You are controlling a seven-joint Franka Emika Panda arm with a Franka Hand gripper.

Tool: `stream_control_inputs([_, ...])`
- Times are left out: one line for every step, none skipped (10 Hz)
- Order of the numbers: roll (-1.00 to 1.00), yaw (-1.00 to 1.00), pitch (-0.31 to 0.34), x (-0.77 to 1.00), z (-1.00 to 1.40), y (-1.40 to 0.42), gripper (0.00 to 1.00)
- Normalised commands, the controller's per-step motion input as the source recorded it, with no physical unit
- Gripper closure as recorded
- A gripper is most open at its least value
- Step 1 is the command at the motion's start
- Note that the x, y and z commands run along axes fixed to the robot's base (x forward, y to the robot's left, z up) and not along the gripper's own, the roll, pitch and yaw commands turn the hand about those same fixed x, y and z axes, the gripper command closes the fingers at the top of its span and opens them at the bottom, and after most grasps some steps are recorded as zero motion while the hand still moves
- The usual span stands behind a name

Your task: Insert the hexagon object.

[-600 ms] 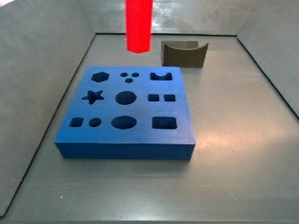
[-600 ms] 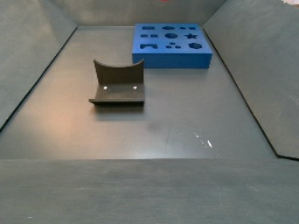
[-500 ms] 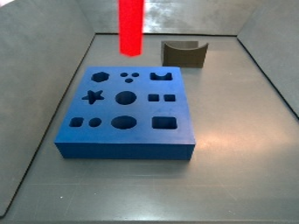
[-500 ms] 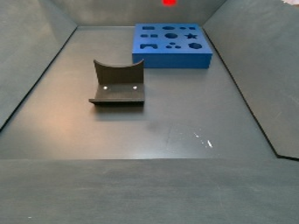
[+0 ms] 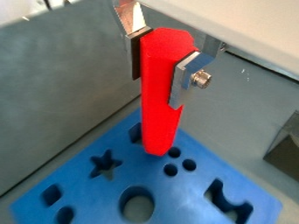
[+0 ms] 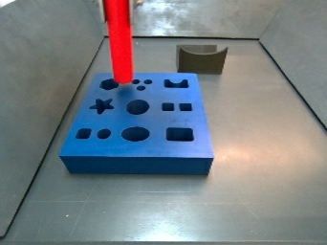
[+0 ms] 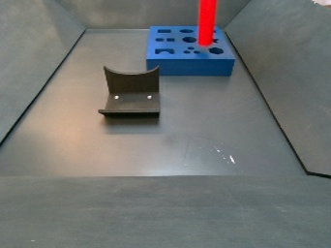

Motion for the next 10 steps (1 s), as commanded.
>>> stream_control_inputs([-0.17,0.11,-0.480,-0.51,-0.17,0.03,1.00])
stream_control_inputs([0.00,0.13,-0.329,-0.32,-0.18,-0.01,1.00])
stream_control_inputs([0.06,0.23,-0.299,-0.39,-0.32,-0.12,1.00])
stream_control_inputs([0.14,0.17,-0.273,-0.58,-0.49,0.00,1.00])
stream_control_inputs([0.23,0.22,-0.157,-0.53,-0.47,0.00,1.00])
stream_control_inputs([0.24,0.18,0.000,-0.25,-0.45,0.00,1.00])
stream_control_inputs([0.23,0.15,0.000,-0.05,-0.61,0.06,1.00])
stream_control_inputs([0.20,0.09,0.004,-0.17,-0.48,0.24,1.00])
stream_control_inputs([0.17,0.06,0.000,-0.24,-0.37,0.13,1.00])
stream_control_inputs([0.14,0.06,0.000,-0.27,-0.39,0.00,1.00])
